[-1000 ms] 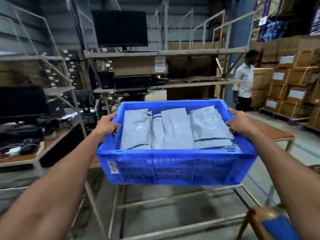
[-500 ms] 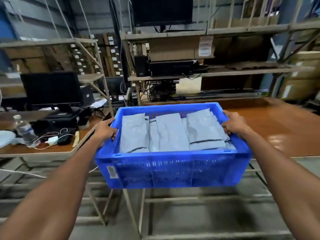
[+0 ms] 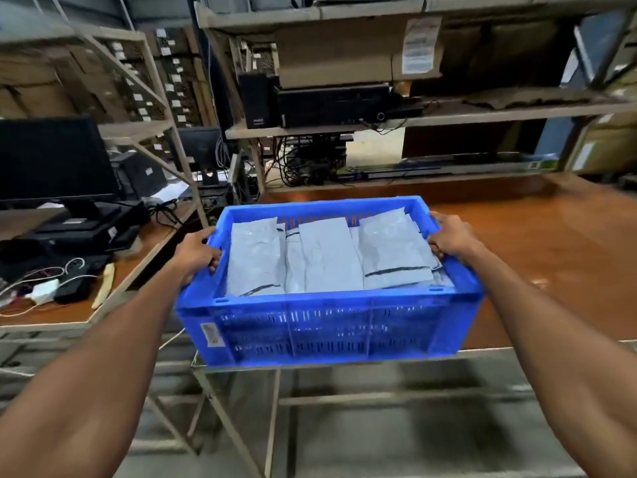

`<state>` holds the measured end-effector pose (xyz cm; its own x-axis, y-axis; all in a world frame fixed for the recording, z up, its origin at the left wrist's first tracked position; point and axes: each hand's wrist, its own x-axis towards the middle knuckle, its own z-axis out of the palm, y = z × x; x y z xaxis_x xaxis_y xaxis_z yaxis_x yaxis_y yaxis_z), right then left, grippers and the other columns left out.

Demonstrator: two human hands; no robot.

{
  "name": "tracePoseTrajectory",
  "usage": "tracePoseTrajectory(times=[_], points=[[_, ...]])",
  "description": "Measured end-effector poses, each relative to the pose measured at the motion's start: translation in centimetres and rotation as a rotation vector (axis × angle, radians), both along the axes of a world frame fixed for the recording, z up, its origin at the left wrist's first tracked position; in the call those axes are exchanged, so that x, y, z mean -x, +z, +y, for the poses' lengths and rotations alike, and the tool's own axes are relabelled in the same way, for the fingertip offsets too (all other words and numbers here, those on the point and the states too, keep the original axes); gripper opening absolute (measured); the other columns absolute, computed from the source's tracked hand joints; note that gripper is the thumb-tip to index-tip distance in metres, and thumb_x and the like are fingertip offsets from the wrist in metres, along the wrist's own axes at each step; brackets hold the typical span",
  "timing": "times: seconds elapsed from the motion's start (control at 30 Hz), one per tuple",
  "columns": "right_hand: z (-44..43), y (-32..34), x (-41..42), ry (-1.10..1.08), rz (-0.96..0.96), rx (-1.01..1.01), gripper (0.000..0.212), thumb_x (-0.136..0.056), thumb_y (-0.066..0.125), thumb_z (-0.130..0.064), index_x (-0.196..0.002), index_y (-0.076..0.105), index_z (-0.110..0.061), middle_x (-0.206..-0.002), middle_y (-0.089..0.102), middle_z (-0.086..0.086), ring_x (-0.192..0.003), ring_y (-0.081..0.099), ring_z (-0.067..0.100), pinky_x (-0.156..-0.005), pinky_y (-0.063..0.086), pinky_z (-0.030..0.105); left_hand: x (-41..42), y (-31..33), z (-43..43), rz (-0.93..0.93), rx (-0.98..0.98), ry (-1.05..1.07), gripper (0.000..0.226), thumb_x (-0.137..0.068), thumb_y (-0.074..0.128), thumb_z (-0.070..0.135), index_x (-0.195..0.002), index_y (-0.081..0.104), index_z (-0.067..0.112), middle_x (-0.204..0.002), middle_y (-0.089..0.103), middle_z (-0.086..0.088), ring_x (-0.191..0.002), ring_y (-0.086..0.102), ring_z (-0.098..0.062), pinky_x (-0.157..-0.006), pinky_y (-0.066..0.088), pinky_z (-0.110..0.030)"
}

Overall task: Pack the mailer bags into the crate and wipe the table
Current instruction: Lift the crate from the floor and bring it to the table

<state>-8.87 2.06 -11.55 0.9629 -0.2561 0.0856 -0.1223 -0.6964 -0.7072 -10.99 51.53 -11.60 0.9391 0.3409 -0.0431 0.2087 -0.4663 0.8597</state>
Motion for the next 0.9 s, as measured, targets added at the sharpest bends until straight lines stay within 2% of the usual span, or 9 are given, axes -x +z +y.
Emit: tracePoseTrajectory(times=[0.07,0.23,0.33,0.43,0.57,0.73,0.8,0.83,0.9], points=[[-0.1,-0.8,-1.3,-0.004,0.024,0.006,0.071,-0.081,0.052,0.006,-0.147,0.042,-0.018,-0.076,0.06,0.01,-0.034,0.051,0.006,-0.042,0.043,0.019,-1.4,-0.8,-0.4,0.029,-0.003,-0.003,0.073,-0.085,0.05,-0.018,-0.15,0.037,0.014,-0.077,0.058,-0.019,-0.049,0.043,-0.021,-0.041,0.044,-0.026],[-0.9,-2.7,-4.7,-0.011,0.078,0.043,0.063,-0.077,0.058,0.003,-0.138,0.053,-0.009,-0.077,0.063,0.013,-0.043,0.05,0.008,-0.058,0.05,0.034,-4.3,-2.3,-0.1,0.069,-0.008,-0.014,0.074,-0.084,0.048,-0.019,-0.15,0.035,0.011,-0.08,0.059,-0.022,-0.049,0.041,-0.023,-0.038,0.042,-0.025],[-0.2,-2.3,-4.7,0.007,0.11,0.081,0.061,-0.081,0.056,0.004,-0.14,0.05,-0.01,-0.075,0.064,0.014,-0.055,0.054,0.017,-0.065,0.049,0.032,-5.3,-2.3,0.2,0.077,0.017,-0.026,0.076,-0.083,0.049,-0.019,-0.15,0.037,0.015,-0.081,0.06,-0.02,-0.05,0.042,-0.022,-0.04,0.043,-0.026],[0.1,-1.9,-4.8,0.013,0.115,0.11,0.057,-0.083,0.057,0.002,-0.139,0.051,-0.008,-0.079,0.065,0.012,-0.056,0.058,0.014,-0.07,0.05,0.033,-5.8,-2.5,0.5,0.081,0.04,-0.033,0.075,-0.084,0.051,-0.018,-0.149,0.038,0.017,-0.08,0.061,-0.018,-0.052,0.043,-0.021,-0.042,0.045,-0.027],[0.7,-1.7,-5.0,0.043,0.081,0.15,0.06,-0.088,0.054,0.003,-0.146,0.043,-0.013,-0.097,0.056,0.006,-0.082,0.054,0.022,-0.073,0.041,0.028,-6.6,-2.7,0.9,0.085,0.061,-0.037,0.075,-0.082,0.055,-0.013,-0.147,0.042,0.021,-0.071,0.061,-0.015,-0.055,0.047,-0.024,-0.056,0.048,-0.034],[1.0,-1.5,-5.2,0.024,0.104,0.143,0.063,-0.089,0.051,0.002,-0.147,0.04,-0.018,-0.118,0.06,0.013,-0.107,0.055,0.03,-0.077,0.04,0.03,-6.7,-2.3,1.0,0.112,0.043,-0.091,0.074,-0.083,0.053,-0.012,-0.147,0.039,0.023,-0.083,0.063,-0.019,-0.056,0.052,-0.026,-0.057,0.052,-0.039],[1.2,-1.3,-5.1,0.013,0.136,0.197,0.059,-0.088,0.053,-0.006,-0.145,0.042,-0.019,-0.119,0.063,0.014,-0.114,0.056,0.034,-0.084,0.044,0.033,-6.5,-1.6,1.0,0.133,-0.05,-0.117,0.068,-0.083,0.058,-0.002,-0.144,0.041,0.025,-0.095,0.066,-0.018,-0.069,0.061,-0.029,-0.07,0.055,-0.046],[1.6,-0.8,-4.9,0.001,0.146,0.26,0.054,-0.089,0.054,-0.012,-0.142,0.045,-0.017,-0.12,0.063,0.015,-0.115,0.055,0.036,-0.089,0.046,0.036,-6.3,-1.2,1.1,0.137,-0.173,-0.128,0.064,-0.085,0.061,0.008,-0.143,0.041,0.025,-0.104,0.066,-0.017,-0.082,0.063,-0.031,-0.077,0.053,-0.044],[2.8,0.3,-5.0,-0.053,0.088,0.407,0.042,-0.093,0.054,-0.024,-0.133,0.051,-0.012,-0.124,0.061,0.018,-0.116,0.053,0.039,-0.097,0.045,0.044,-6.5,-0.3,1.0,0.066,-0.399,-0.124,0.06,-0.085,0.062,0.029,-0.141,0.043,0.021,-0.115,0.062,-0.016,-0.103,0.06,-0.035,-0.082,0.047,-0.038]])
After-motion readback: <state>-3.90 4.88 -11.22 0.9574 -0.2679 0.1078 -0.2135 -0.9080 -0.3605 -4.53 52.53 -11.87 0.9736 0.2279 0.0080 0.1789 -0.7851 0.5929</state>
